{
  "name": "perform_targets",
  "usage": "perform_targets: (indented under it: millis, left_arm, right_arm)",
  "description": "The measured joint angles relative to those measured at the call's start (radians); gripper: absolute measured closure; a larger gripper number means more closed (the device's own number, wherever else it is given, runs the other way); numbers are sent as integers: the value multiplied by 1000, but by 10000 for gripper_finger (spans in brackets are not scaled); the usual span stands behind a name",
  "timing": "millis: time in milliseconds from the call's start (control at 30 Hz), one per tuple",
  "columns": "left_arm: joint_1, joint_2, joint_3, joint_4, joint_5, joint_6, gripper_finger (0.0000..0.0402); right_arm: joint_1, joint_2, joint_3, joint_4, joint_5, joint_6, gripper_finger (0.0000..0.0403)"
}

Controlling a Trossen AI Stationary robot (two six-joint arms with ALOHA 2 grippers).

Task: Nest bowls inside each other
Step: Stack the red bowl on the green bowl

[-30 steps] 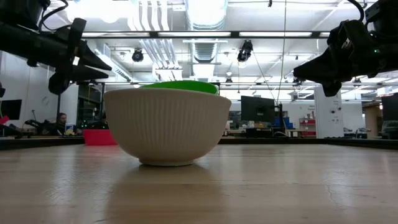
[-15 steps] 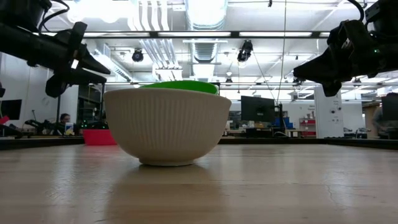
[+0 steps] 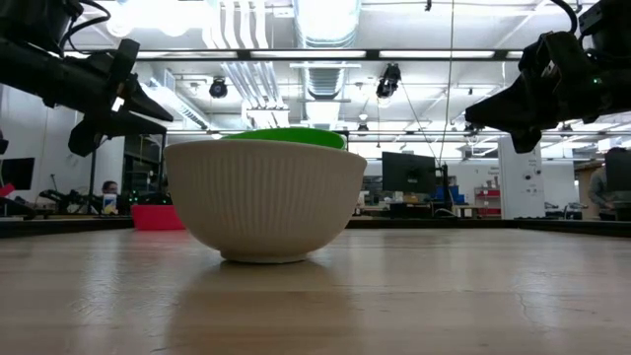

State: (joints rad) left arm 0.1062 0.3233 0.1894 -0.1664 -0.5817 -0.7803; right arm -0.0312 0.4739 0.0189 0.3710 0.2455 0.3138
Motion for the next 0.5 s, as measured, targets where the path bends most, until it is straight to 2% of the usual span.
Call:
perform_targets:
  millis: [500]
  left_arm:
    - [0,0,0,5,34,-30,280]
  right_arm:
    - [0,0,0,0,0,0,349]
